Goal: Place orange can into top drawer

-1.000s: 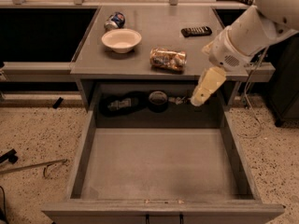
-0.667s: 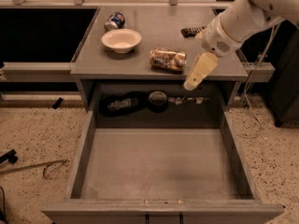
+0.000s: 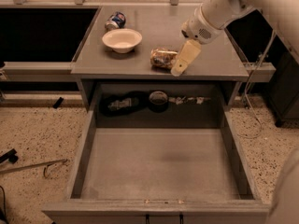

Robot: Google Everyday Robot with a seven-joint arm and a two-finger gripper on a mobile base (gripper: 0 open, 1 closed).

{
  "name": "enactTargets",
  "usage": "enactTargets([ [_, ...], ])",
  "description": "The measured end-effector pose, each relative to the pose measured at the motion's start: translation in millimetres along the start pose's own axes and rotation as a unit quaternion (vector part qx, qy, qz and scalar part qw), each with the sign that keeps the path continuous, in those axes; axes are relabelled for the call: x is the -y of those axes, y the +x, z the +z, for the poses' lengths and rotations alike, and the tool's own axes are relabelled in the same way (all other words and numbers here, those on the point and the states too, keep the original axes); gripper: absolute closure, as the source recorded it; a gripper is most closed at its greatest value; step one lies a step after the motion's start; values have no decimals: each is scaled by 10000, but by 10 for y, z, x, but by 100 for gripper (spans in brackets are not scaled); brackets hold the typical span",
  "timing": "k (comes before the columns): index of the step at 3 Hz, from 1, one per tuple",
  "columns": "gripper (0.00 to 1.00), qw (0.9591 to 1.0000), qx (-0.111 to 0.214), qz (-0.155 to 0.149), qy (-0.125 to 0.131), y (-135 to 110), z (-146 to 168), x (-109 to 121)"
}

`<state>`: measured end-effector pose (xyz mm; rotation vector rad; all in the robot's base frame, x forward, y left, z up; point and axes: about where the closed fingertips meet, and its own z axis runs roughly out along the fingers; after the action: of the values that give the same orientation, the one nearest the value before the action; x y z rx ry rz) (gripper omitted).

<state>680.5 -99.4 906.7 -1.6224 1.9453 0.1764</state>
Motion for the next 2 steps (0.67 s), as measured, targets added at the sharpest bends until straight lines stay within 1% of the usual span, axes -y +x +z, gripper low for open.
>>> enactTargets([
  [1, 0, 9998, -85, 78, -142, -10, 238, 130],
  [2, 0, 9992, -149, 263, -274, 51, 429, 207],
])
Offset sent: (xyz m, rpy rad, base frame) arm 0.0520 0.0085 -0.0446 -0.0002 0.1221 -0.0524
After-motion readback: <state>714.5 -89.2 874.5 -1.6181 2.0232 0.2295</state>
